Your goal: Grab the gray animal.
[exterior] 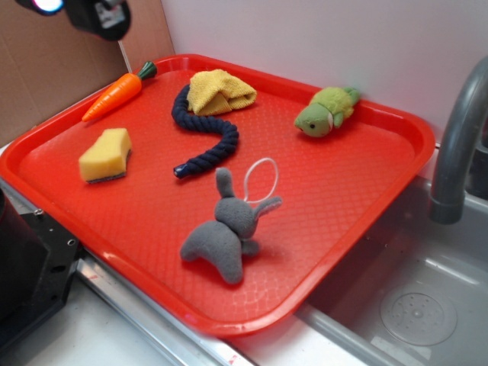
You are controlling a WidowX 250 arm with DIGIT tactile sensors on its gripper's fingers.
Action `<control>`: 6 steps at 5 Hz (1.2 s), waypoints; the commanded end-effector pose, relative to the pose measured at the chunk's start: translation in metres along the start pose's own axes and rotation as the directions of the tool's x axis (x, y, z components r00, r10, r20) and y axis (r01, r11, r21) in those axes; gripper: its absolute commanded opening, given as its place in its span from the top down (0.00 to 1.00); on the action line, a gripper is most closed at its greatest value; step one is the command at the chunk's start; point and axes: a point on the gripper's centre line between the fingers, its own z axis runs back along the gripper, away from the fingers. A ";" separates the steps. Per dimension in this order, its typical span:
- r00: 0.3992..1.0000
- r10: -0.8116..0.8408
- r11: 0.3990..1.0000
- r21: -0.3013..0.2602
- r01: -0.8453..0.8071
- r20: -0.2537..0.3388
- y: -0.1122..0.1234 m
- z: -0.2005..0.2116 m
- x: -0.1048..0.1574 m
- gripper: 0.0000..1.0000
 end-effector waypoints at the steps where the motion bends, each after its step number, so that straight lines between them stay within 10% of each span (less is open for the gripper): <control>1: 0.987 0.158 0.984 -0.075 -0.160 -0.033 -0.046 -0.049 -0.014 0.00; 6: 0.995 0.085 0.983 -0.159 -0.092 -0.048 -0.065 -0.113 -0.011 0.00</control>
